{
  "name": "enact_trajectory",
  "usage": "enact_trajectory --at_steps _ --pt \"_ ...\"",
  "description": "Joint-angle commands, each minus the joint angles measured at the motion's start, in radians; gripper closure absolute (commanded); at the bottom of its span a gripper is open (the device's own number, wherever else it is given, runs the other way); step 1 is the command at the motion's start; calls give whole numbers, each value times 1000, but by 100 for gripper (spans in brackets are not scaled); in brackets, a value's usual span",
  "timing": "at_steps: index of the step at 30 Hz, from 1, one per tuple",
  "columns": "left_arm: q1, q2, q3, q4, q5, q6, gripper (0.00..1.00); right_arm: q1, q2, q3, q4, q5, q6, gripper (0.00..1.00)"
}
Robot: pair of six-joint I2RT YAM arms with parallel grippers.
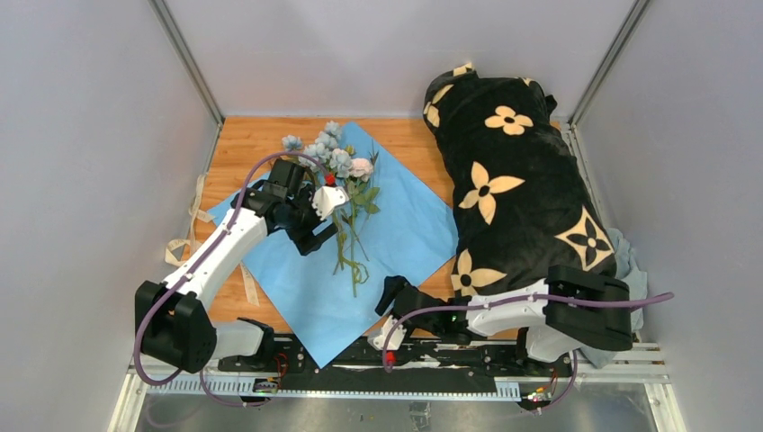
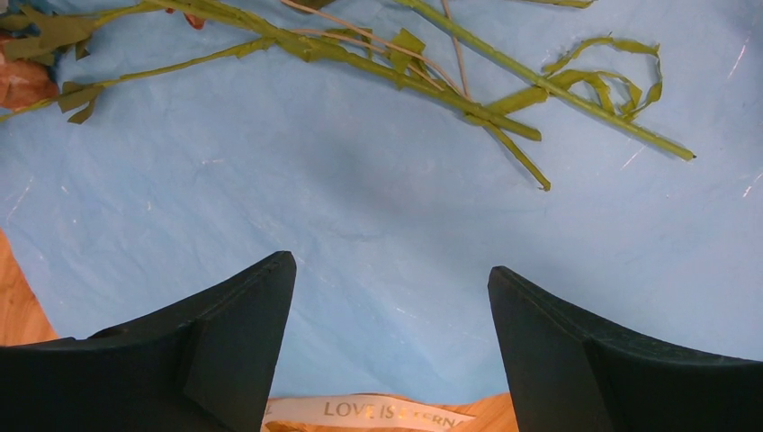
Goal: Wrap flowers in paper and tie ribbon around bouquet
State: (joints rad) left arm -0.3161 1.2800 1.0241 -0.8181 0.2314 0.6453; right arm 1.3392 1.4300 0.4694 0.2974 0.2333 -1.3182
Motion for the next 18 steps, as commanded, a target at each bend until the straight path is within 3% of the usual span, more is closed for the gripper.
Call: enact_trajectory --at_steps 1,4,5,7,9,18 --pt "5 -25 -3 -22 -6 24 12 -27 94 -73 120 13 -123 30" --pt "5 -25 1 -36 0 33 12 -36 121 -65 148 -21 -127 36" --pt "5 -25 4 -45 6 38 12 -35 126 -60 146 -36 -120 44" --pt "6 -26 11 -74 23 63 12 -45 120 -48 147 -71 -66 79" --pt "6 -33 22 -107 51 92 12 -75 92 -24 112 -130 14 97" --pt "6 -91 69 -241 172 236 14 -273 -1 99 -41 -444 441 100"
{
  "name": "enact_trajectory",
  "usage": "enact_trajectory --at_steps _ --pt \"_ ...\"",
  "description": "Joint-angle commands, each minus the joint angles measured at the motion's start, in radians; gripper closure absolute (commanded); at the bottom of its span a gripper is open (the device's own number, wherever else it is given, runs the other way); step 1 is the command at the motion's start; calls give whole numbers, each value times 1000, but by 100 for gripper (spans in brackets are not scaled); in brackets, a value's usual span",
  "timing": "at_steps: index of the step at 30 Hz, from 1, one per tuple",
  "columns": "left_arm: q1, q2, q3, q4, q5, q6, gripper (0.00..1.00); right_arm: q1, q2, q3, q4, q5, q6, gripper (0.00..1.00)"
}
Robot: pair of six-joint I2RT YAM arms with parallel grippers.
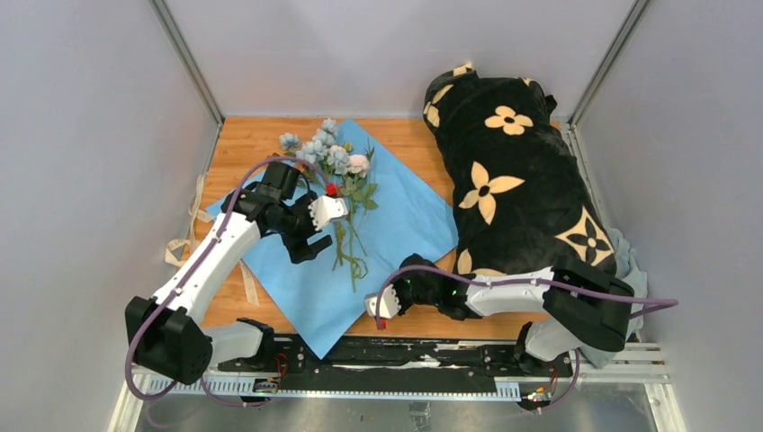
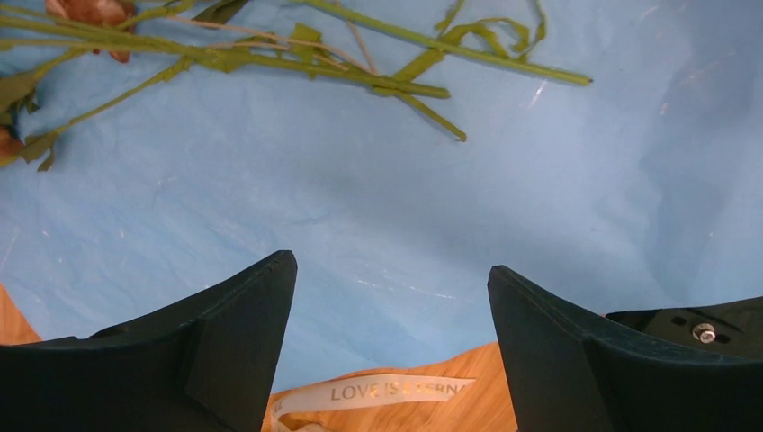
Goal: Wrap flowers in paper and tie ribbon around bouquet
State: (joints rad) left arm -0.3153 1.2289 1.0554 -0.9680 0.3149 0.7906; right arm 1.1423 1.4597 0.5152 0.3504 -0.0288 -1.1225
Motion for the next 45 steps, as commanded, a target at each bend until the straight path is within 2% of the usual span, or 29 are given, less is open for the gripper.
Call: enact_trajectory --at_steps 1,5,9,13,23,26,30,33,38,41,42,43,44,45 --pt "5 -47 39 -102 112 104 14 -92 -33 66 -110 -203 273 100" --pt "-13 -66 17 -150 193 154 12 -155 -21 105 -141 -265 456 100" --pt "-92 -94 -14 -152 148 136 7 -229 -8 148 -181 -340 634 100" --pt "-102 -168 -23 -178 172 131 0 -276 13 169 -207 -377 750 100" --pt "-117 -252 54 -312 236 136 0 -352 80 196 -225 -439 885 100" --pt "-140 -258 1 -312 252 159 0 -361 99 209 -225 -458 902 100" --pt "-256 -263 -124 -307 260 194 0 -377 114 223 -233 -463 925 100" --pt "-322 -279 -183 -218 169 152 0 -385 124 223 -232 -470 936 100" --pt "-335 -253 -241 -70 64 113 0 -387 138 230 -231 -475 954 100" --pt "-335 -253 -274 69 -42 33 0 -386 134 227 -231 -475 952 100" --pt "-335 -249 -274 101 -63 8 3 -387 131 225 -233 -475 948 100" --pt "-335 -246 -264 109 -85 -6 12 -386 126 223 -241 -472 942 100" --pt "-335 -244 -249 111 -92 -20 25 -387 124 221 -249 -468 936 100" --pt "-335 -245 -233 115 -98 -39 43 -386 120 220 -257 -467 931 100"
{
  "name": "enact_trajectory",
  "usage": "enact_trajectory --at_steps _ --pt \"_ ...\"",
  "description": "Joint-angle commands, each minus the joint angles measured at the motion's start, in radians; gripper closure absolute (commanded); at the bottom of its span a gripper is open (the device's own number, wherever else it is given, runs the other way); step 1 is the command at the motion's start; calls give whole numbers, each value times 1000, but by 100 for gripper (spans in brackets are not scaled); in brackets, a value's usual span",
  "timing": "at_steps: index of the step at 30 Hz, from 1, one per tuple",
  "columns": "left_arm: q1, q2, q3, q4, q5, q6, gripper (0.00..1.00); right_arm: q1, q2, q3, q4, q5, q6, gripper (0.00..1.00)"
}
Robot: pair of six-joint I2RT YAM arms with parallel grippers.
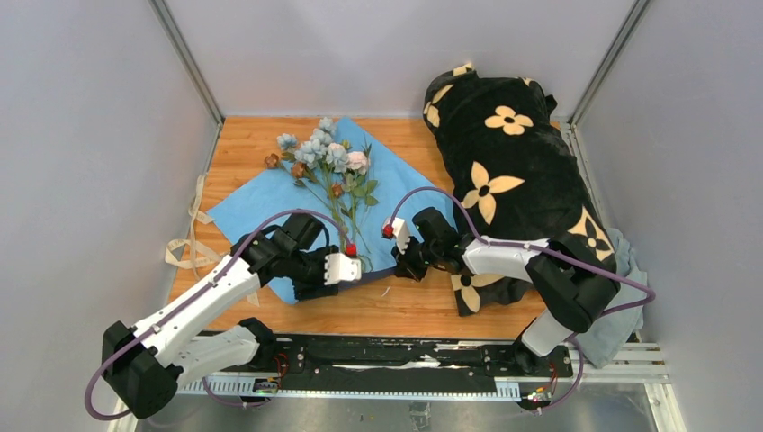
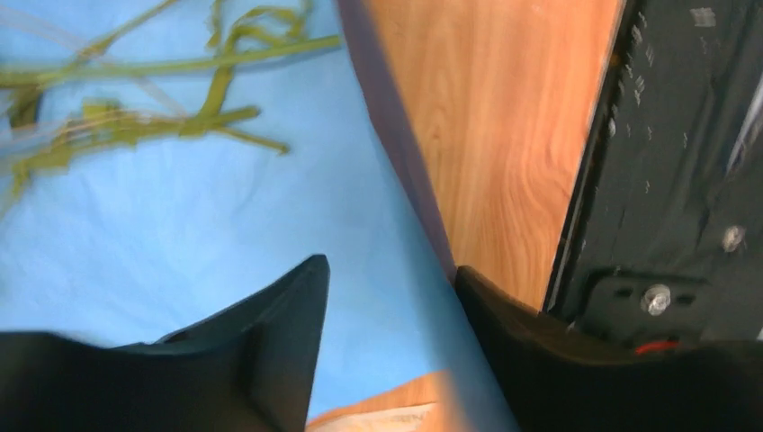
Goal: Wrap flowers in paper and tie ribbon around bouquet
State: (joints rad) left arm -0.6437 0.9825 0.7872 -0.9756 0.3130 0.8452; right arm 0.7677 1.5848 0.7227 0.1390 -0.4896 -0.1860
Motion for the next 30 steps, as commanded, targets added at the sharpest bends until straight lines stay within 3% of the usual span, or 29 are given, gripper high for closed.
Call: enact_trajectory --at_steps 1,2,3,5,8,11,14,20,25,30 --pt "-7 0 50 131 -104 -111 67 -12 -7 12 -55 -7 -11 100" --pt "-7 -1 59 151 -121 -137 95 -12 -11 9 -62 -14 -14 100" --pt "-6 3 62 170 -142 -156 100 -12 -18 5 -66 -23 -15 100" --pt "-6 32 67 204 -184 -166 100 -11 -34 -6 -68 -51 -15 100" --pt "-4 116 80 275 -269 -179 100 -12 -69 -25 -73 -88 -8 90" --pt "7 243 104 383 -384 -166 100 -12 -125 -42 -93 -83 10 69" --pt "45 360 142 449 -391 -150 100 -12 -193 -41 -131 -55 43 54" --pt "105 524 189 531 -323 -146 100 -13 -320 7 -256 20 157 55" --pt "135 567 221 533 -231 -161 100 -14 -248 25 -25 -48 413 63" --pt "144 506 253 420 -146 -126 100 -72 -120 121 50 -80 409 46"
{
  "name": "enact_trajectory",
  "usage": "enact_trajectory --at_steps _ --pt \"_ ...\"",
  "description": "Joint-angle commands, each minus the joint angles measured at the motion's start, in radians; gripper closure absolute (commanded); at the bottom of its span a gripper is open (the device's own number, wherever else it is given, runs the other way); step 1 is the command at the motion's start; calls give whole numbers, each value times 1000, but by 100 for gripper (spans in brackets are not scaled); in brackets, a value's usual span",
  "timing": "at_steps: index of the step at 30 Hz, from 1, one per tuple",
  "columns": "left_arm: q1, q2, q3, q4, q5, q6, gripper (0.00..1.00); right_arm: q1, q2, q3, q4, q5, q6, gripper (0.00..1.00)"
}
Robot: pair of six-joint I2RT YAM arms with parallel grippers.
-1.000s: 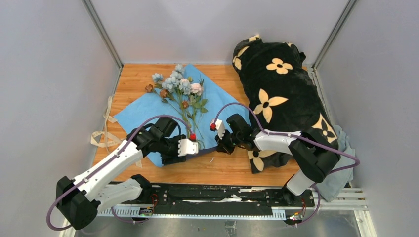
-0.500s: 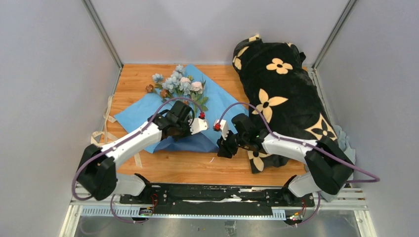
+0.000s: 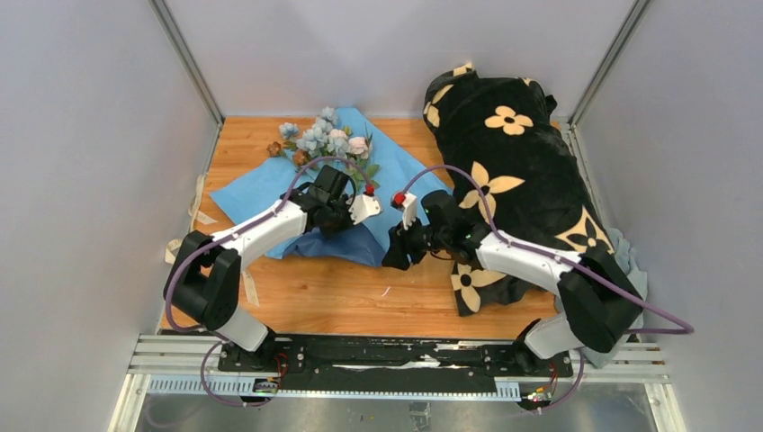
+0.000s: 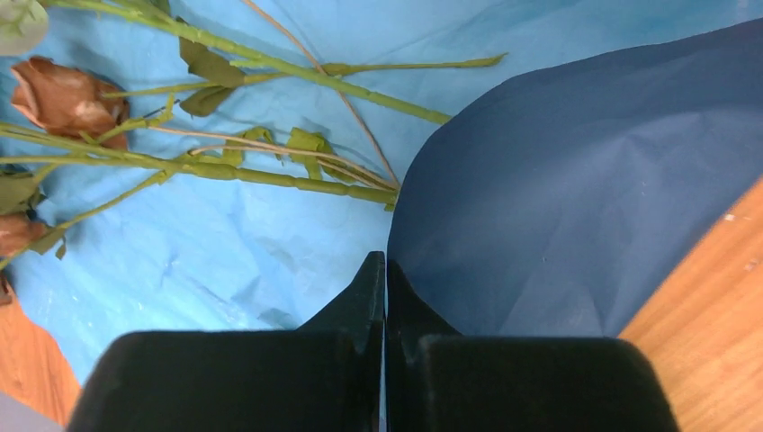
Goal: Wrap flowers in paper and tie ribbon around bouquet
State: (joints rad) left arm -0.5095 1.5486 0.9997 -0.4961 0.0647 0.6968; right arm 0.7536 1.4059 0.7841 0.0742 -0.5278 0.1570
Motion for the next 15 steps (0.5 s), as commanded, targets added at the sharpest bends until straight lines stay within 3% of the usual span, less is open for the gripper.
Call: enact_trajectory --at_steps 1,3,4,7,10,15 --pt "12 -89 34 -76 120 38 100 -88 77 63 154 -63 47 42" --pt "12 -127 24 -103 152 58 100 -122 148 84 206 -118 10 27" --pt "12 -141 21 -116 166 63 100 -127 176 113 197 -132 -9 26" --pt "12 -154 23 -150 177 67 100 -126 311 193 173 -286 -21 25" --pt "16 -154 23 -163 166 67 100 -124 352 155 302 -408 5 25" --pt "17 -150 33 -168 158 54 100 -103 383 107 413 -463 19 25"
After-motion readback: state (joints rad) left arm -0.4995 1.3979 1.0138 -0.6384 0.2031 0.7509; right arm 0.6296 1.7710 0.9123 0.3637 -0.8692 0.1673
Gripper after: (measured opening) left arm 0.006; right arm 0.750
